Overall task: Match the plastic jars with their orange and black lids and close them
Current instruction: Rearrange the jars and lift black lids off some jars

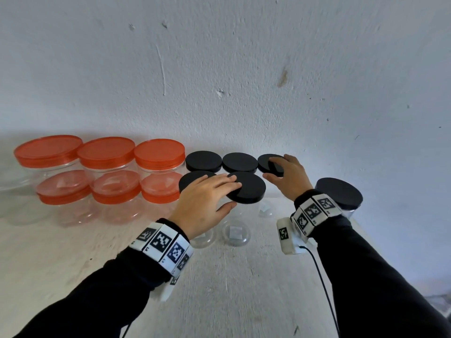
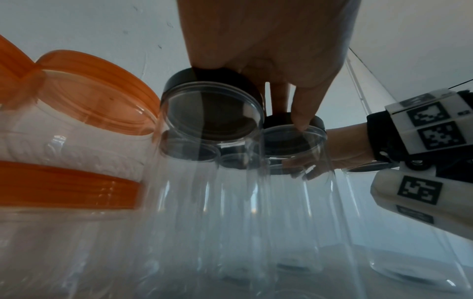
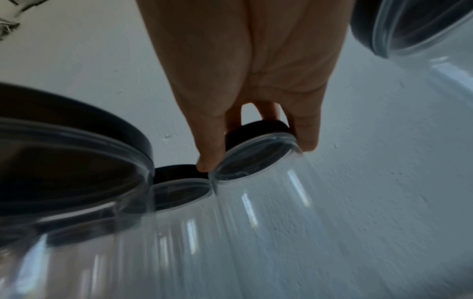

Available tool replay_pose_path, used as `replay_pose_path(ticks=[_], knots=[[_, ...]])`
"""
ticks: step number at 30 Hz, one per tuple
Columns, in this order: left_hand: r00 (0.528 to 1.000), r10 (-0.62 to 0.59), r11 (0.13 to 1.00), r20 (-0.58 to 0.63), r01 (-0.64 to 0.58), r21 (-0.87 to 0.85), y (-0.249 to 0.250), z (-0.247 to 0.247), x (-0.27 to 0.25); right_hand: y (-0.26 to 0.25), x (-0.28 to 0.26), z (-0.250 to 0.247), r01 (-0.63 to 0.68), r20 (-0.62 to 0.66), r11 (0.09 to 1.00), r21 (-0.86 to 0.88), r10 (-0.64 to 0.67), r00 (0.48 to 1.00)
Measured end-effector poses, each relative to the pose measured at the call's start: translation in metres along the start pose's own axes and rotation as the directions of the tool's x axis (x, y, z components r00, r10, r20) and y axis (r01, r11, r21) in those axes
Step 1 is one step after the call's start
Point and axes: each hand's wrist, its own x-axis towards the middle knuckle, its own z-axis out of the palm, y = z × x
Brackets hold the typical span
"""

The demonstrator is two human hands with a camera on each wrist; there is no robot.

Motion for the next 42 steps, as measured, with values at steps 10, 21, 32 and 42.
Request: replay_pose_path(ticks=[10, 21, 32, 42], knots=[[0.946, -0.144, 0.964, -0.290, 0.068, -0.255, 0.002, -0.025, -0.008, 0.031, -0.060, -0.047, 0.006, -0.305, 0.978, -0.206, -0.070, 0.950], [0.780, -0.622, 0.640, 0.070, 0.557, -0.529, -0.013, 0.003, -0.049, 0.065, -0.093, -0.046, -0.214, -0.196, 0.960, 0.183, 0.249, 0.949], [0.786, -0.618, 0.655, 0.010, 0.521, -0.547, -0.022, 0.021, -0.046, 0.042, -0.081, -0.012, -0.172, -0.069, 0.937, 0.304, 0.202, 0.977], [0.796, -0.605, 0.656, 0.002, 0.500, -0.566, -0.025, 0.021, -0.045, 0.032, -0.077, -0.005, -0.131, -0.033, 0.937, 0.325, 0.150, 0.988]])
